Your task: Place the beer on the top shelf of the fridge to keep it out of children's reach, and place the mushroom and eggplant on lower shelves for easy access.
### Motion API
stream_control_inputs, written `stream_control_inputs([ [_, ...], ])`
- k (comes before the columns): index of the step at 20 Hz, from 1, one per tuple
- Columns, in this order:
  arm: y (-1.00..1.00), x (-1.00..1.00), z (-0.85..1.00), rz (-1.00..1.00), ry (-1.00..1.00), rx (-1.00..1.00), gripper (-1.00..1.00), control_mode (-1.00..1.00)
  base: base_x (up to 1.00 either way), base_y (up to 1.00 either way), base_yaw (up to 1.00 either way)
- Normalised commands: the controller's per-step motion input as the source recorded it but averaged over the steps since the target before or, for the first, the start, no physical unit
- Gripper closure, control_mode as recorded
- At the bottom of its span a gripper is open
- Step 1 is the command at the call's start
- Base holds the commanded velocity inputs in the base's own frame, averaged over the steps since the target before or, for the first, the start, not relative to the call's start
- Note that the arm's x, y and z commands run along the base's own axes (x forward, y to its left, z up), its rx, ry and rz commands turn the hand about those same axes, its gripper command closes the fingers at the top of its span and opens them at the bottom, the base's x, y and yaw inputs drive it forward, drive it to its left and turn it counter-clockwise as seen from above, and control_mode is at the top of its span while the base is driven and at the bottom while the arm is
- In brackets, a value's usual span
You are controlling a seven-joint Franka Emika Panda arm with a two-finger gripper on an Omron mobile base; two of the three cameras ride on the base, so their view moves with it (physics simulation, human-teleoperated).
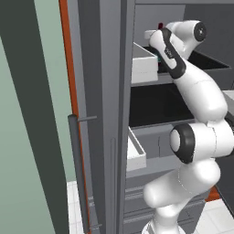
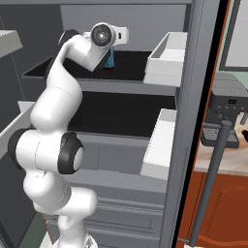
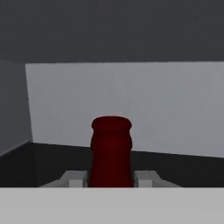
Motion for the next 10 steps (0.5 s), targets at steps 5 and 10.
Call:
stream_control_inputs([
  [5, 0.28, 0.26, -0.21, 0.01, 0.0, -0.09, 1.0, -1.0, 0.0, 0.0, 0.0],
  [10, 0.1, 0.22, -0.04, 0.0, -0.01, -0.03, -1.0, -1.0, 0.0, 0.0, 0.0],
])
